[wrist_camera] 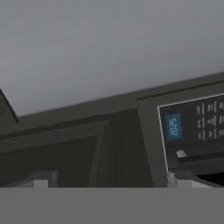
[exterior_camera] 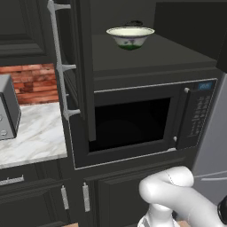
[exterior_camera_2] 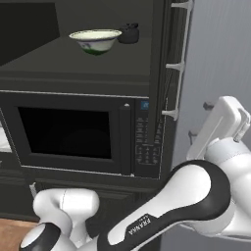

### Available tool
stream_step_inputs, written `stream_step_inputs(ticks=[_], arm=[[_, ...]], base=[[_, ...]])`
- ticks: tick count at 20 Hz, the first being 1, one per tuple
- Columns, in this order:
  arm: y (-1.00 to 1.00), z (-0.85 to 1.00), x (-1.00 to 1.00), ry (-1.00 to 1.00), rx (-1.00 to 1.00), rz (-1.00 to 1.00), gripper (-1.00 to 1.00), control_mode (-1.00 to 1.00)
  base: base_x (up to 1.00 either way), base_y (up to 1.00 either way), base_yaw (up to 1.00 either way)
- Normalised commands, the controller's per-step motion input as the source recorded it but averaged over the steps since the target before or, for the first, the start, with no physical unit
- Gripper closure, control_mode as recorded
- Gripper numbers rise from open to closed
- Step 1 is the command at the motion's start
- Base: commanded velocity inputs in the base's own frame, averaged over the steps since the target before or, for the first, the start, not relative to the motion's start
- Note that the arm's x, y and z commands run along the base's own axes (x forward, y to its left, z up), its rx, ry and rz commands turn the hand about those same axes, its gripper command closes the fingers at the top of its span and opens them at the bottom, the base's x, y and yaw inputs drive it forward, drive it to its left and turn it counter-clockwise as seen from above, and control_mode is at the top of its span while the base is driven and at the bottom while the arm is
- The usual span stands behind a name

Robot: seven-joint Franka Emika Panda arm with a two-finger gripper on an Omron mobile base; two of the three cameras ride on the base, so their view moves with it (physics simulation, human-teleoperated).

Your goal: Pick the mug and place it in the sink. Pick the bowl and place it in the open cabinet and then close the cabinet.

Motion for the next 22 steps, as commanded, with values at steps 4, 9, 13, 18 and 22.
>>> stream_step_inputs(ticks=[4, 9, 13, 18, 22], arm=[[-0.07, -0.01, 0.25, -0.14, 0.01, 0.12, -1.0, -1.0], [0.0, 0.0, 0.1, -0.15, 0.0, 0.2, -1.0, -1.0], [0.0, 0.0, 0.0, -0.12, 0.0, 0.17, -1.0, -1.0], [0.09, 0.0, 0.0, -0.2, 0.0, 0.18, -1.0, -1.0], [0.34, 0.0, -0.03, -0.19, 0.0, 0.16, -1.0, -1.0]], base=[[0.0, 0.0, 0.0], [0.0, 0.0, 0.0], [0.0, 0.0, 0.0], [0.0, 0.0, 0.0], [0.0, 0.0, 0.0]])
